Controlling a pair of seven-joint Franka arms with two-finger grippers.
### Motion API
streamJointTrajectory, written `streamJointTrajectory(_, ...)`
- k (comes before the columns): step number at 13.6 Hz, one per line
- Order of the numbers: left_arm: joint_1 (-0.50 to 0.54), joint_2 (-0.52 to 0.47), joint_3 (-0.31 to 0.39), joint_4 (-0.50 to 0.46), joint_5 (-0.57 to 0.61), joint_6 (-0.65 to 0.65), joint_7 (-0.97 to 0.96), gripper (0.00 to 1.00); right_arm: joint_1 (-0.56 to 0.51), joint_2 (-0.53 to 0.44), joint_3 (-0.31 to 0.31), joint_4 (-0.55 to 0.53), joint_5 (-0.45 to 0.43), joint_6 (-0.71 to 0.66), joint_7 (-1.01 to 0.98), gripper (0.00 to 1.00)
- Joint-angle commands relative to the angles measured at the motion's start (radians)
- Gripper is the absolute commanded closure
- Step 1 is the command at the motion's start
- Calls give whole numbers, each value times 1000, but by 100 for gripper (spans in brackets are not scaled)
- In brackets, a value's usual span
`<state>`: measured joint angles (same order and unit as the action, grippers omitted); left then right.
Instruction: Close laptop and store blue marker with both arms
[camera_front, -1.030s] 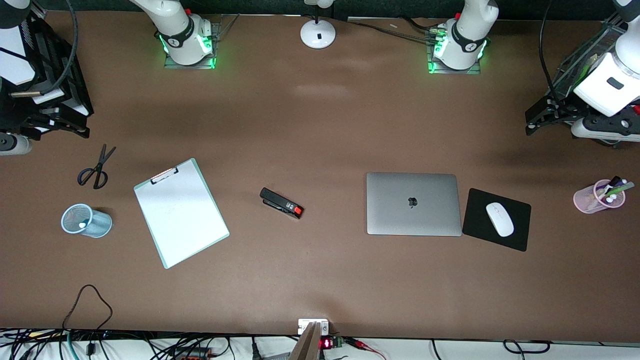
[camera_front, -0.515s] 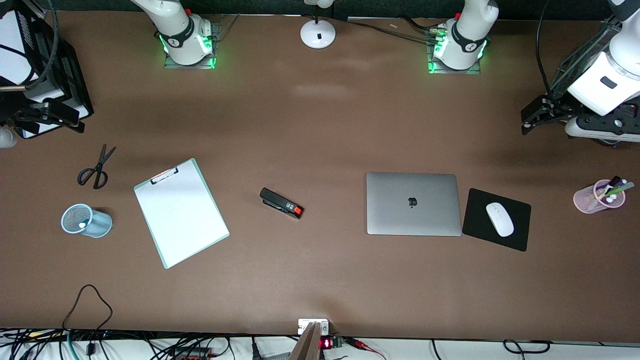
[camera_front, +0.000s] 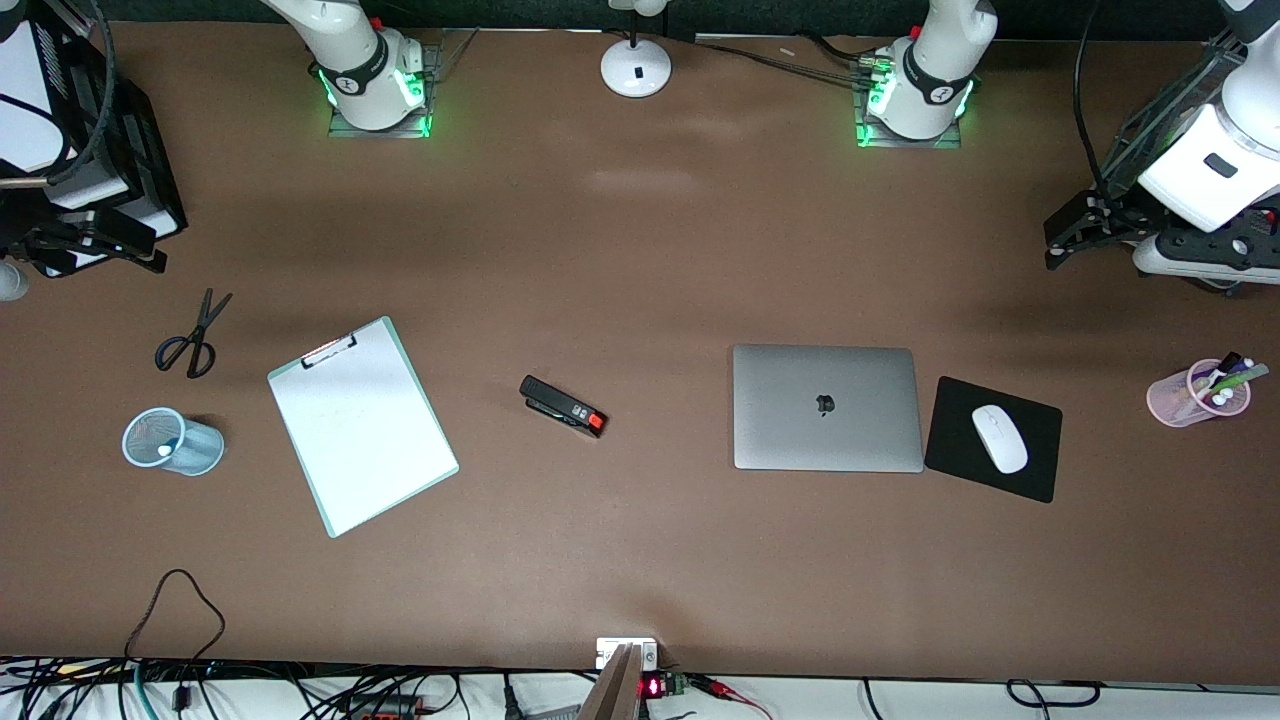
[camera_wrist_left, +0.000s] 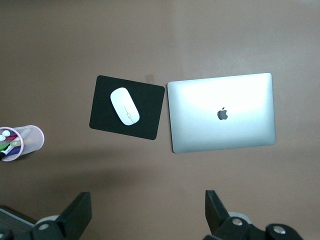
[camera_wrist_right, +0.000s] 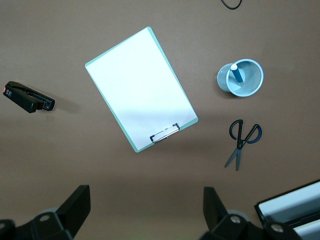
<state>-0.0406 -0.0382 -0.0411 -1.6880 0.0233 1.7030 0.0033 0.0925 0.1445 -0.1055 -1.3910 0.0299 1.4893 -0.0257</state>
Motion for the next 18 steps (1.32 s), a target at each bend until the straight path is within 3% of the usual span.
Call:
streamJointTrajectory(1,-1,-2,4,16,-11,-19,17,0,-5,-25,3,-39,9,25,15,0)
streamJointTrajectory(6,-1,-3,1,16,-11,-20,15,0,-14,-86,1,-161,-1,106,15,0)
streamJointTrajectory(18,-1,1,3,16,-11,-37,15,0,-16,-94,4,-138,-19,101,64,0)
